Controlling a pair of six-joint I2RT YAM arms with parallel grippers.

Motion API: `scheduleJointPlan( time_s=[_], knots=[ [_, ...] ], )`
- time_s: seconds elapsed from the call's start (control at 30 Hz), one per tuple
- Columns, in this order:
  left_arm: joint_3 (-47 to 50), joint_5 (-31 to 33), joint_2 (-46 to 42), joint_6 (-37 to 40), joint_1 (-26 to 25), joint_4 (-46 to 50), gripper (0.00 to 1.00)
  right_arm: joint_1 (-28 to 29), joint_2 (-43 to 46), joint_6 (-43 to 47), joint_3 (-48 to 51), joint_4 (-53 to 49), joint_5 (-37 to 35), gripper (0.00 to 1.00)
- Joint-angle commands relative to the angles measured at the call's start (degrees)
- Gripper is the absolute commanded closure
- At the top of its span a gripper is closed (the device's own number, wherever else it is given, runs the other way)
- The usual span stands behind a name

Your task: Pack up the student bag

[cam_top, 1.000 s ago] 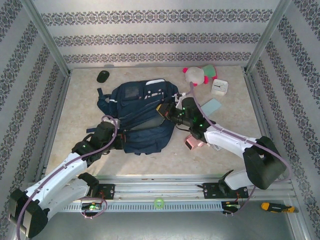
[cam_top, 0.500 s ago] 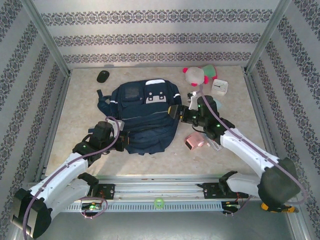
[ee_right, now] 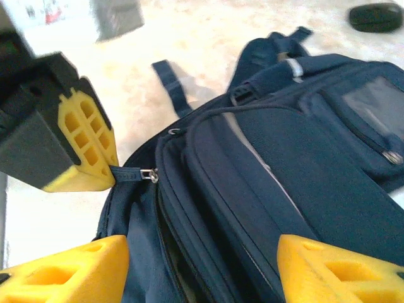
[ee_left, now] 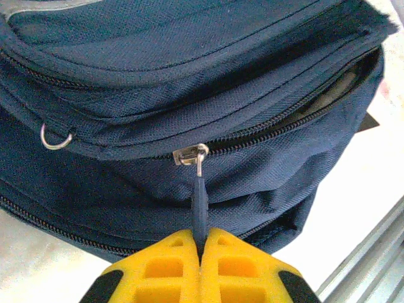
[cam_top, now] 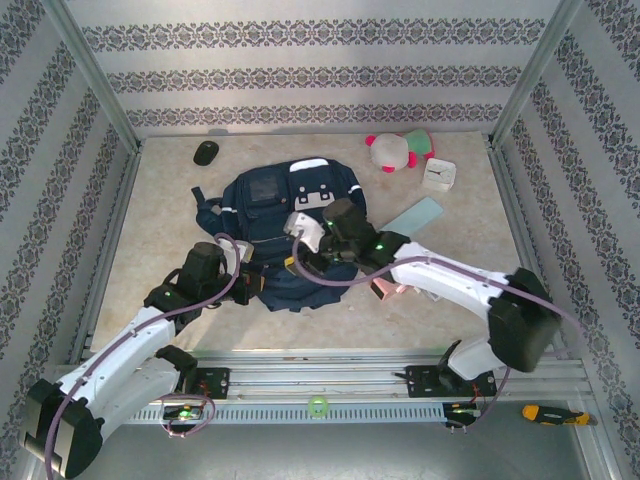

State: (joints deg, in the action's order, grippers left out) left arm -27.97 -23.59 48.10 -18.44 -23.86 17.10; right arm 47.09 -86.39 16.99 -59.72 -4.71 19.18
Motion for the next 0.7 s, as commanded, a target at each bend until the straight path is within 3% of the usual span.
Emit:
scheduleJointPlan(
  time_s=[0.0, 0.17, 0.2, 0.27, 0.37, 0.57, 0.67],
  knots=[
    [-0.53, -2.38, -1.76, 1.43, 0.74, -4.68, 1.0, 1.13, -4.43, 11.4, -3.12, 2.47, 1.82, 0.38],
    [-0.79, -0.38, -2.82, 1.96, 0.75, -2.98, 1.0, 2.12, -9.46, 17.2, -4.15, 4.27, -3.76, 0.43],
    [-0.86, 0.1, -2.98, 1.95, 0.9, -2.76, 1.0, 2.13, -9.79, 18.04, -4.29, 4.36, -4.56, 0.5],
    [-1.03, 2.81, -2.96, 1.93, 0.87, -1.39, 1.0, 2.05, -9.45, 20.07, -4.12, 4.29, -5.2, 0.76],
    [-1.96, 8.12, -2.68, 2.11, 1.4, 1.61, 1.0, 1.16, -6.23, 23.14, -2.83, 3.71, -1.21, 1.0],
    [-3.55, 13.23, -0.31, 1.62, 5.96, 2.76, 1.0, -5.07, 1.73, 24.31, -0.33, 2.11, 18.1, 1.0],
    [-5.49, 16.06, 2.38, 3.07, 7.84, 2.63, 1.0, -7.46, 3.95, 24.32, 0.26, 1.68, 24.11, 1.0]
  ],
)
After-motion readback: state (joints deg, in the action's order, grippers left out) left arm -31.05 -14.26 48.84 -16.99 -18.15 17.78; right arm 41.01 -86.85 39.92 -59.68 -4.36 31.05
